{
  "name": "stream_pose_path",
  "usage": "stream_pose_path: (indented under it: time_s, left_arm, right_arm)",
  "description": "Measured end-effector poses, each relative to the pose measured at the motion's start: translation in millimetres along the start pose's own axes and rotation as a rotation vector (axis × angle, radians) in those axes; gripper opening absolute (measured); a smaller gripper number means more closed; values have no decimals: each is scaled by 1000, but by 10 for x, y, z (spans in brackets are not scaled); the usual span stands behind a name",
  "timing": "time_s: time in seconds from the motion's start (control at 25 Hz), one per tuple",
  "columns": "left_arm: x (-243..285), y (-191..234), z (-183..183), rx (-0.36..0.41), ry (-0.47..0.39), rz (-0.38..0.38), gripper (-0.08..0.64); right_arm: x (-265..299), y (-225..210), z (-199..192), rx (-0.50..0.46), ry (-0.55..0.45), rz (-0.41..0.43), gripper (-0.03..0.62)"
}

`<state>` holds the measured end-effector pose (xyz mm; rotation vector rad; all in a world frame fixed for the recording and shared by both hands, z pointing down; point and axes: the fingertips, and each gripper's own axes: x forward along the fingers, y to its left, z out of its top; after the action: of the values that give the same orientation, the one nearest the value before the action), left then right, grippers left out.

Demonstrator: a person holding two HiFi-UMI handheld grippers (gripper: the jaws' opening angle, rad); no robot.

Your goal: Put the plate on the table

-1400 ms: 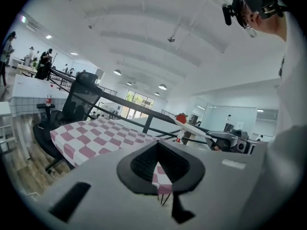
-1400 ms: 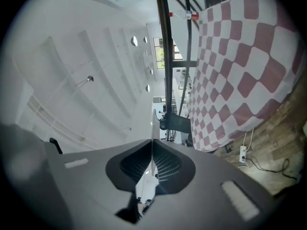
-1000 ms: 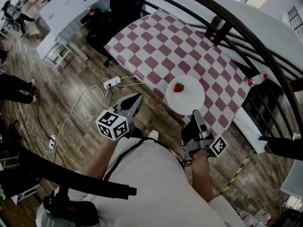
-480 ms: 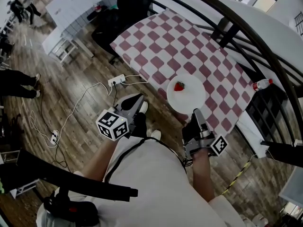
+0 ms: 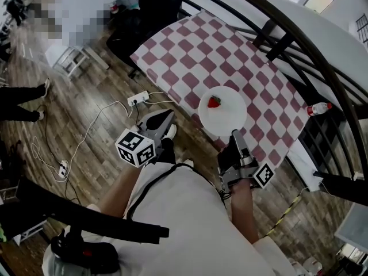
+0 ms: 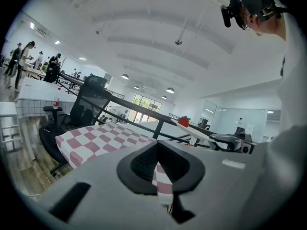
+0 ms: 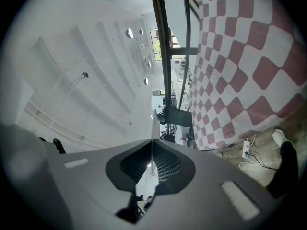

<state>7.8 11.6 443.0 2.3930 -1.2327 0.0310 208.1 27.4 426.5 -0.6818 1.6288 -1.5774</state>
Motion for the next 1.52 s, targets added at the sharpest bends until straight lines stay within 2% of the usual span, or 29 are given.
stream_pose_path:
  time_s: [0.2, 0.76, 1.0, 1.52]
  left_arm:
    - [217, 305, 207, -13, -7, -36, 6]
    - [752, 1143, 784, 15, 24, -118, 6]
    - [916, 1408, 956, -9, 25, -169, 6]
    - [1301, 1982, 1124, 20, 92, -244, 5]
  right_arm:
    - [431, -18, 32, -12, 2, -3, 18]
    - [1474, -38, 111, -40, -53, 0, 18]
    - [1759, -62, 130, -46, -92, 3, 18]
    - [2237, -317, 278, -79, -207, -41, 20]
